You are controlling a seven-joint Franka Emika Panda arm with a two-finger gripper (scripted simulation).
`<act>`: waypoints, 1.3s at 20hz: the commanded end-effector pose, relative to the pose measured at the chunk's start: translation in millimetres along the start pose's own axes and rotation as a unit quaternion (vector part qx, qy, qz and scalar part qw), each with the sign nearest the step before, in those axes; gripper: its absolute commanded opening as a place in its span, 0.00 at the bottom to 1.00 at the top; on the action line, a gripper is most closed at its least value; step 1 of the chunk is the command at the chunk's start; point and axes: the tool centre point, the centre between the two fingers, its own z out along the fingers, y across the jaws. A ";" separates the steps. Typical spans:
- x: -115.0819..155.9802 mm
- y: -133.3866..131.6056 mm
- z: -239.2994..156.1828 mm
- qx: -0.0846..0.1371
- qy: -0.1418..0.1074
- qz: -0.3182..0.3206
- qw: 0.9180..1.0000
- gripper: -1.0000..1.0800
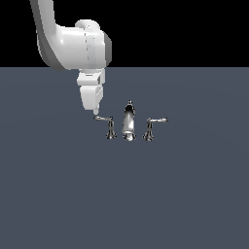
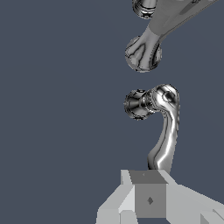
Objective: Turn on the faucet by rotating a designated handle.
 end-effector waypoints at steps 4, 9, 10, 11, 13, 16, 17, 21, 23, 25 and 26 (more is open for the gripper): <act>11.8 -17.7 16.9 0.000 0.000 0.041 0.999 0.00; 17.4 -24.9 23.8 0.000 0.000 0.058 0.998 0.00; 17.9 -25.5 24.3 0.000 -0.001 0.060 0.998 0.00; 18.2 -25.8 24.5 0.000 -0.001 0.061 0.998 0.00; 18.0 -25.9 24.6 0.000 -0.001 0.061 0.998 0.00; 18.5 -25.7 24.5 0.000 -0.001 0.061 0.998 0.00; 17.0 -23.0 24.5 0.000 -0.001 0.061 0.998 0.00; 11.0 -12.1 24.5 0.000 -0.001 0.061 0.998 0.00; 7.9 -6.5 24.5 0.000 -0.001 0.061 0.998 0.00; 4.8 -0.8 24.4 0.000 -0.001 0.061 0.998 0.00; 3.2 2.1 24.4 0.000 -0.001 0.061 0.998 0.00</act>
